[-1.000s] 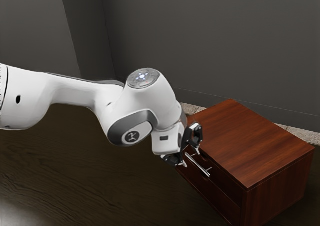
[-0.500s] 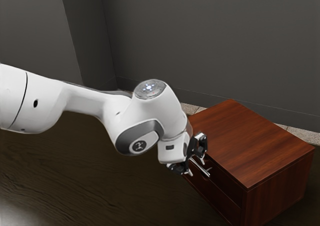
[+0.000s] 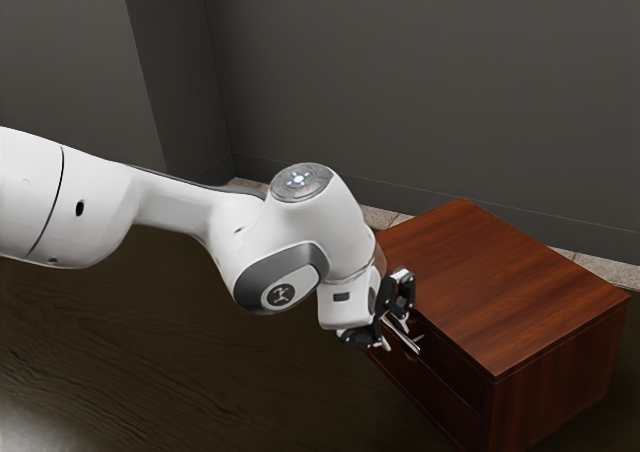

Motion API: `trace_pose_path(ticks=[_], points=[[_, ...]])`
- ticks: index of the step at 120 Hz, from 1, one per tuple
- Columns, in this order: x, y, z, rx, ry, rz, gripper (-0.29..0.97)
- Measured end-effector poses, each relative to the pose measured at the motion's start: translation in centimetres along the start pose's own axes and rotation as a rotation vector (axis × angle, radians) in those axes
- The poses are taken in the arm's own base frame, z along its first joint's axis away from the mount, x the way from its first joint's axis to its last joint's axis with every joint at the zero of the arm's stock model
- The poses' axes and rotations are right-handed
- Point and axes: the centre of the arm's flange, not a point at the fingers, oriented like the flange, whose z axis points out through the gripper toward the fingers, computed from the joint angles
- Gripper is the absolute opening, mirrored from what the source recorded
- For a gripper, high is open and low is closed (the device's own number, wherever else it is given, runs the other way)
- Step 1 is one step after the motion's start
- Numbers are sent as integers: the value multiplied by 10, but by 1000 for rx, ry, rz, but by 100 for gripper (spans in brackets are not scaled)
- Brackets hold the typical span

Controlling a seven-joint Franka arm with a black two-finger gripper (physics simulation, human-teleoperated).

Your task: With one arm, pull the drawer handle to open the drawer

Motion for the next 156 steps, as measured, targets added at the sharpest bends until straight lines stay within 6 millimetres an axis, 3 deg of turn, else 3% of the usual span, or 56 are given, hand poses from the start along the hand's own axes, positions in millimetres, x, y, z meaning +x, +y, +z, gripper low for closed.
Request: trace_pose_path(ticks=[37,156], points=[[-3,2,-1,4,-3,-1,9],[-4,33,-14,-12,-24,14,3]])
